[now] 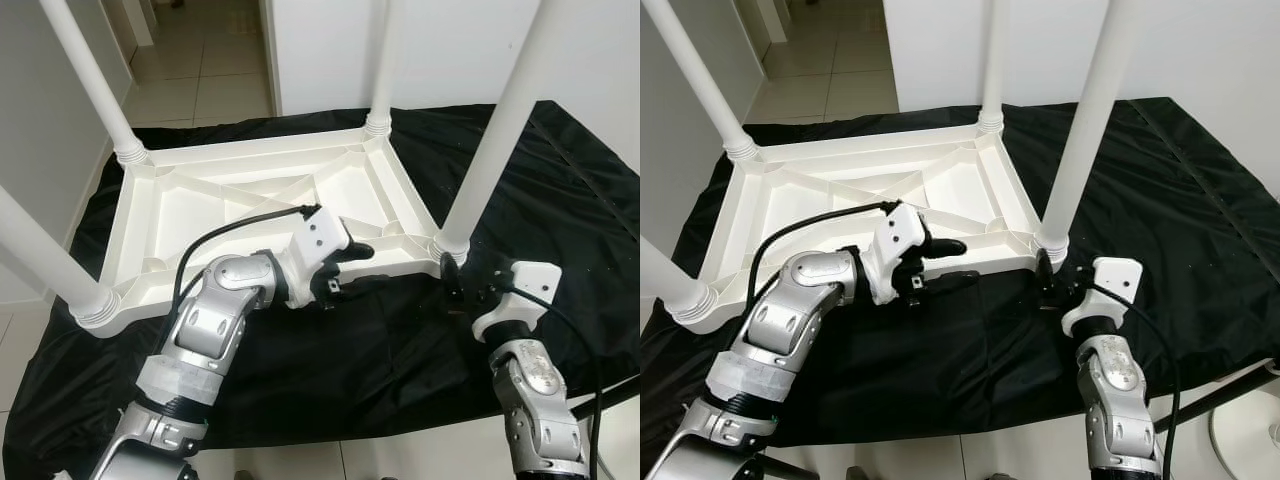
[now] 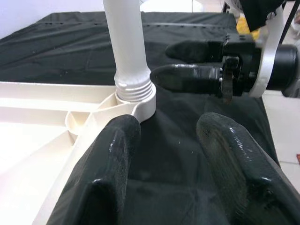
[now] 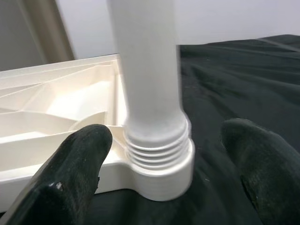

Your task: Building children table

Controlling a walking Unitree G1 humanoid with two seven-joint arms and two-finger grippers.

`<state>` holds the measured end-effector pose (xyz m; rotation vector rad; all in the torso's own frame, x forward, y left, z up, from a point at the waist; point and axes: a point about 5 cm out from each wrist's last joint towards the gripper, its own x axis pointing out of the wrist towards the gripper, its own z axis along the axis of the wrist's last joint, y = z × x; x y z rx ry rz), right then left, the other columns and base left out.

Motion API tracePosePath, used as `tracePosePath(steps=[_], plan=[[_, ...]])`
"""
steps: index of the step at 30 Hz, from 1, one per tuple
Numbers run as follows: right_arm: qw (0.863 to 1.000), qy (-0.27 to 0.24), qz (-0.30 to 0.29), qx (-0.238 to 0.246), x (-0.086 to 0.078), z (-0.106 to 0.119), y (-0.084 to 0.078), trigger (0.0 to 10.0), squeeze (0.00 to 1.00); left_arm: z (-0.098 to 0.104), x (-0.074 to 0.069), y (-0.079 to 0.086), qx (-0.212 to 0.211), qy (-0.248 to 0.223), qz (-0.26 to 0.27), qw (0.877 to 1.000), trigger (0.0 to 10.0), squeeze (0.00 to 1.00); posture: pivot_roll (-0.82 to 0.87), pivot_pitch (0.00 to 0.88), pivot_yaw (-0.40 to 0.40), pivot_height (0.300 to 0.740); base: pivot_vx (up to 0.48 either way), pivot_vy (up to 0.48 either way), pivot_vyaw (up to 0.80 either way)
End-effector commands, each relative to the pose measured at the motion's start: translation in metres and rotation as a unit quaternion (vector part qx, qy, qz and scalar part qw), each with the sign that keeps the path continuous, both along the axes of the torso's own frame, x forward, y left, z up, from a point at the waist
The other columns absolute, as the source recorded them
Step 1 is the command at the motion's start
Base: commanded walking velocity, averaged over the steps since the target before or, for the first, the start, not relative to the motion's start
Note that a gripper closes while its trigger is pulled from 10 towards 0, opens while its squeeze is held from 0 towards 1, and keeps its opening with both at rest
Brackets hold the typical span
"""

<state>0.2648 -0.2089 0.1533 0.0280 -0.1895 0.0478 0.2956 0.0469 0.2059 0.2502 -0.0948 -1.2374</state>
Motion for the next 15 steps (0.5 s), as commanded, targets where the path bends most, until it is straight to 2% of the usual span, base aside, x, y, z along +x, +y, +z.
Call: tracePosePath(steps=[1, 13, 15], plan=[[1.0, 0.002, 0.009, 0.002, 0.001, 0.001, -0.001, 10.0, 0.0, 0.002, 0.009, 0.007, -0.029, -0.006, 0.119, 0.992, 10.0, 0.0, -0.09, 0.03, 0.022, 0.74, 0.0, 0.0, 0.0], [0.999, 0.002, 0.044, -0.022, 0.018, 0.009, -0.009, 10.0, 0.0, 0.011, -0.001, -0.002, -0.047, -0.01, 0.121, 0.991, 10.0, 0.0, -0.08, 0.019, 0.013, 0.74, 0.0, 0.0, 0.0], [0.999, -0.001, 0.043, -0.027, 0.026, 0.014, -0.012, 10.0, 0.0, 0.011, -0.003, -0.004, -0.046, -0.01, 0.118, 0.992, 10.0, 0.0, -0.08, 0.015, 0.009, 0.74, 0.0, 0.0, 0.0]])
